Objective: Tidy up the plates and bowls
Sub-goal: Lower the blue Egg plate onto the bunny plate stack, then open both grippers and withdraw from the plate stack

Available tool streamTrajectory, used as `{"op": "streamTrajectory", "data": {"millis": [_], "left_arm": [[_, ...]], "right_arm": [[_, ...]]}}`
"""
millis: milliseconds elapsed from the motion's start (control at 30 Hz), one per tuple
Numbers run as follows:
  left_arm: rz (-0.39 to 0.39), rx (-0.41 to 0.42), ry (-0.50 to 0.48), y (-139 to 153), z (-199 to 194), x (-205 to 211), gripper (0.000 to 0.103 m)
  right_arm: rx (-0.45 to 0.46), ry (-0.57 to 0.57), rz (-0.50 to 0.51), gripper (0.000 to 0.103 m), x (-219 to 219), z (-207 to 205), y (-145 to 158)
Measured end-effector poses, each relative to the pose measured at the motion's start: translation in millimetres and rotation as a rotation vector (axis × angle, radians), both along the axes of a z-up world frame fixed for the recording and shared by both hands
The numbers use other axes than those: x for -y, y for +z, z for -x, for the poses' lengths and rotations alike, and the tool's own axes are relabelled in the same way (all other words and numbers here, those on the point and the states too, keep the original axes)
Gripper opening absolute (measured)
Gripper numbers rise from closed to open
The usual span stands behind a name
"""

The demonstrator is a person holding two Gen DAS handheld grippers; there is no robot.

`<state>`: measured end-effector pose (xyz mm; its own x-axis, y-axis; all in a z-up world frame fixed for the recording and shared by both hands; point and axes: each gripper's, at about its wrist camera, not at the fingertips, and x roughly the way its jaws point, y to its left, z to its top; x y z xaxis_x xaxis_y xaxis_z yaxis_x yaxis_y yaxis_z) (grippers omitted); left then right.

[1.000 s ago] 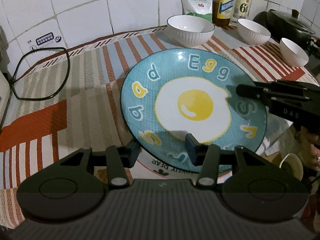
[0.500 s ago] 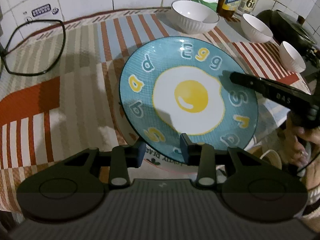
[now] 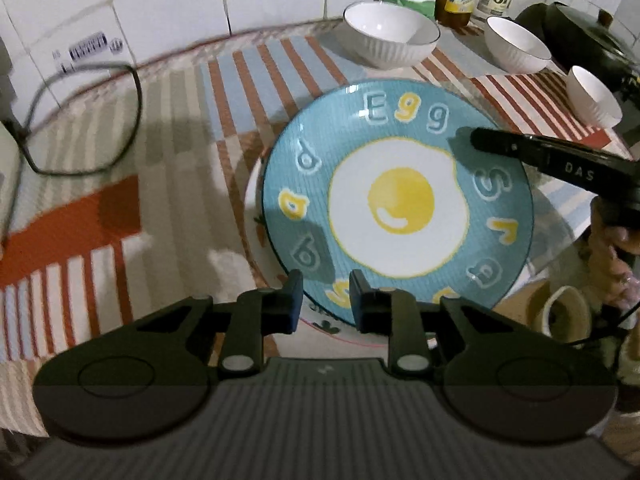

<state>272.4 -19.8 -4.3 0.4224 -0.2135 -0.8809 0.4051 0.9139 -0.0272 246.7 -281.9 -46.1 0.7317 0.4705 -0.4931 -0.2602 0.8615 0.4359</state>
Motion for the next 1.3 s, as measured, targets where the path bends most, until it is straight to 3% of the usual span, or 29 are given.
{"op": "streamTrajectory", "data": {"millis": [333, 533, 600, 700, 933, 1000, 1133, 1300], "left_arm": [[0.039, 0.204, -0.042, 0, 24, -1, 0.034], [0.055, 0.322, -0.058, 1, 39, 3, 0.042], [0.081, 0.335, -0.058, 1, 43, 2, 0.045], [0.122, 0.360, -0.058, 0, 51, 0, 0.055], [0.154, 0.391, -0.054, 4, 74, -4, 0.061], [0.158, 0.414, -0.052, 9, 83, -6, 0.063], [0.177, 0.447, -0.049, 22, 100, -9, 0.065], [0.176, 0.503, -0.061, 38, 126, -8, 0.077]], "right_arm": [[0.058, -0.015, 0.234, 0.014, -30, 15, 4], [0.129, -0.031, 0.419, 0.023, -57, 26, 2], [0.148, -0.027, 0.461, 0.031, -63, 29, -1], [0.204, -0.020, 0.530, 0.035, -72, 38, -5], [0.191, -0.003, 0.409, 0.040, -50, 67, 22], [0.193, 0.003, 0.394, 0.050, -45, 78, 33], [0.209, 0.015, 0.371, 0.060, -36, 104, 57], [0.229, 0.023, 0.372, 0.072, -32, 135, 82]]}}
